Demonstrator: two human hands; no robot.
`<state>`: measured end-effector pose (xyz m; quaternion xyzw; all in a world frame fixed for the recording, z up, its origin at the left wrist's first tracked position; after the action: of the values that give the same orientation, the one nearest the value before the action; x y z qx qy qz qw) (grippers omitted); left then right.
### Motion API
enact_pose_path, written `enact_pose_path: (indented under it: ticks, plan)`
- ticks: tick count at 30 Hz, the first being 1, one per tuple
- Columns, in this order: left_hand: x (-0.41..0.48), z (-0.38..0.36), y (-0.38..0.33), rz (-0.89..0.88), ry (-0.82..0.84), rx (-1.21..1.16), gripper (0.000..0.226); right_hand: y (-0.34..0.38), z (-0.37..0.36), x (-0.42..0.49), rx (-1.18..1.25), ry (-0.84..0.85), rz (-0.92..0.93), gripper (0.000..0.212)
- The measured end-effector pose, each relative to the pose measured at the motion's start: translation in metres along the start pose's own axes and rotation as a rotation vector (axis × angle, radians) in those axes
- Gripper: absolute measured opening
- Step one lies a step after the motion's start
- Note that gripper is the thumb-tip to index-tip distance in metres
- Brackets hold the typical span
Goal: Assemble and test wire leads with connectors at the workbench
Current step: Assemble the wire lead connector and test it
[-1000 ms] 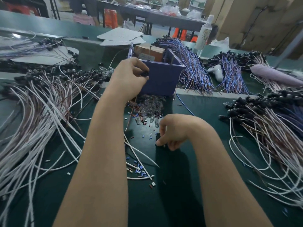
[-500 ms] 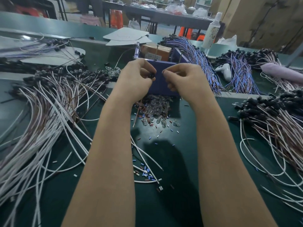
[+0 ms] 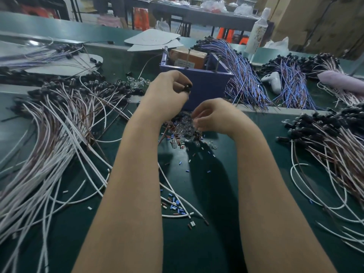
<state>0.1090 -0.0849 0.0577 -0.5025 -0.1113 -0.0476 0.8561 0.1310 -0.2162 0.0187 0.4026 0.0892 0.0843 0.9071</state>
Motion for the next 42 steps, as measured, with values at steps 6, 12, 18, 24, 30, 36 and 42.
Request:
enact_pose_path:
  ticks: [6,12,18,24,30,36,42]
  plan:
    - [0.000,-0.003,0.000,-0.010,0.032,0.018,0.017,-0.031,0.012,-0.011,-0.407,0.129,-0.242,0.015]
    - [0.001,-0.005,0.003,0.013,0.021,0.029,0.018,-0.030,0.001,-0.008,-0.415,0.178,-0.215,0.004]
    - [0.001,-0.005,0.002,-0.006,0.016,0.017,0.017,0.012,0.034,-0.006,0.126,-0.237,0.176,0.010]
    - [0.002,-0.004,-0.002,-0.047,-0.038,0.002,0.016,0.032,0.038,-0.012,0.163,-0.316,0.267,0.013]
    - [0.001,-0.009,-0.007,-0.095,-0.021,0.030,0.011,0.029,0.036,-0.010,0.180,-0.354,0.245,0.014]
    - [0.001,-0.008,-0.011,-0.147,-0.024,0.067,0.012,0.025,0.039,-0.010,0.340,-0.335,0.232,0.014]
    - [0.001,-0.007,-0.011,-0.162,-0.027,0.062,0.014,0.027,0.038,-0.011,0.428,-0.348,0.271,0.019]
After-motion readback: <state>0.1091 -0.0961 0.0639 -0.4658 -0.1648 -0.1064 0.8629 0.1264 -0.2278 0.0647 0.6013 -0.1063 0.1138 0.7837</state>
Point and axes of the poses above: each hand's wrist, its own x-axis towards the middle knuckle, its own z-axis out of the back of the hand, y = z × x, the point moved 7 cm from there along x, towards the middle knuckle, and after that the axes turned 1 degree about x, right-handed, at the moved point
